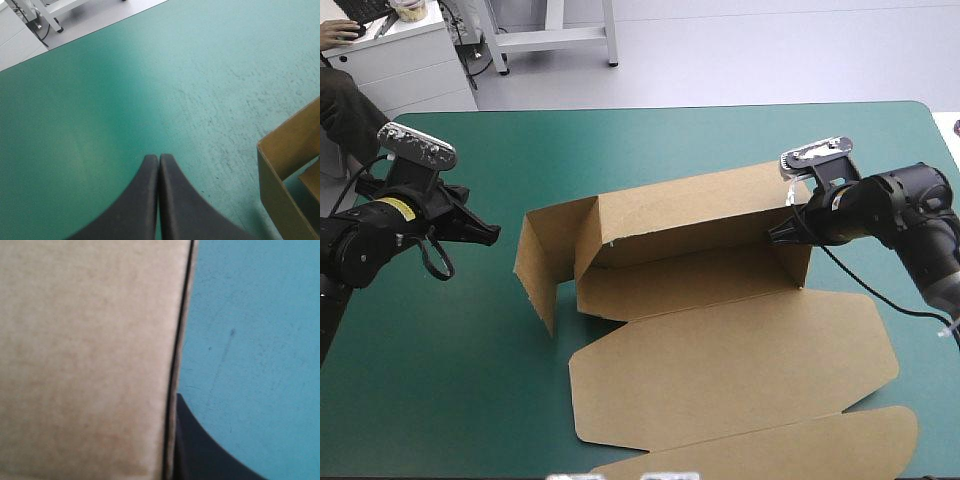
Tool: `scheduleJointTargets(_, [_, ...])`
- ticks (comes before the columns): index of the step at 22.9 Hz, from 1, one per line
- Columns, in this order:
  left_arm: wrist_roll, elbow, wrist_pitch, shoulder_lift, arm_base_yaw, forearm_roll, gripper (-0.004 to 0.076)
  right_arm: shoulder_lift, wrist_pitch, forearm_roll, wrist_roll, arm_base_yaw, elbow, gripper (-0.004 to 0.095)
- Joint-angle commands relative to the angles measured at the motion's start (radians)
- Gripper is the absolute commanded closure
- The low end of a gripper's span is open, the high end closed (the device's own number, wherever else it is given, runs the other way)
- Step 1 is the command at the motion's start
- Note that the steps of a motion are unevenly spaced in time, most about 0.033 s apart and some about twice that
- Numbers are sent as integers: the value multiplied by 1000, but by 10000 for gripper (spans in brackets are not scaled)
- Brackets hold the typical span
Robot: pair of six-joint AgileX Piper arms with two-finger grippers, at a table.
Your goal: Fold the box
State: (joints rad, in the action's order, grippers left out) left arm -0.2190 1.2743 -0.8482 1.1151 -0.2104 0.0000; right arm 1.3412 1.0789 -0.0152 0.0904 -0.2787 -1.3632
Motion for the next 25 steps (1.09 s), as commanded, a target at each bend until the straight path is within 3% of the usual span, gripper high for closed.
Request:
scheduleJointTargets(1, [5,23,63,-23,0,0,734,31,71,15,5,4,-25,928])
scheduleJointTargets(7, [5,23,63,-25,0,-31,734,192,13,15,40,4,-64,929])
scheduleJointTargets(14, [5,23,65,-25,0,-91,734,480,7,42,68,4,-362,925])
scheduleJointTargets(17, [5,23,56,-25,0,-91,734,525,30,80,68,4,-435,861])
scheduleJointTargets(19, [5,23,47,-25,0,-91,734,527,25,121,80,4,-458,741])
scheduleJointTargets(21, [5,23,42,-25,0,-86,734,527,30,136,80,4,-492,500])
scheduleJointTargets(22, [5,23,40,-25,0,-84,734,527,53,138,76,4,-505,332])
scheduleJointTargets(25, [5,23,26,-25,0,-84,734,508,112,138,72,4,-526,113])
